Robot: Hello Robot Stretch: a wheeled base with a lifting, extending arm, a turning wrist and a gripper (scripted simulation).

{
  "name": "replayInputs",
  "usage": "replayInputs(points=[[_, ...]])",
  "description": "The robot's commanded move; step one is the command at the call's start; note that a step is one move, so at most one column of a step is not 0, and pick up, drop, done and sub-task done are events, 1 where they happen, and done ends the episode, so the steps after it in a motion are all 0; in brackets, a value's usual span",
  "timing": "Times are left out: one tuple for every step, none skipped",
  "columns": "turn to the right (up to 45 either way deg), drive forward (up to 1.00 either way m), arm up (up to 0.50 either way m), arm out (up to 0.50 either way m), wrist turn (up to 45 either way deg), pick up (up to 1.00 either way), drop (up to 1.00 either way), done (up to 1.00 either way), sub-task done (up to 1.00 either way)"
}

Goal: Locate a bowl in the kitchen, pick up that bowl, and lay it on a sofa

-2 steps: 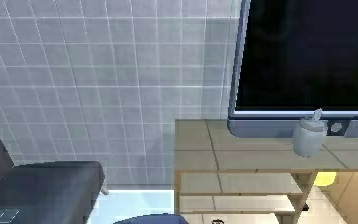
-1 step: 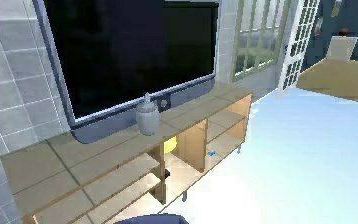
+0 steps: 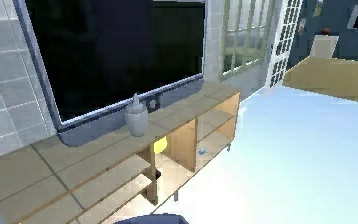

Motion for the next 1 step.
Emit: replayInputs(points=[[-45.0, 0.00, 0.00, 0.00, 0.0, 0.00, 0.00, 0.00, 0.00]])
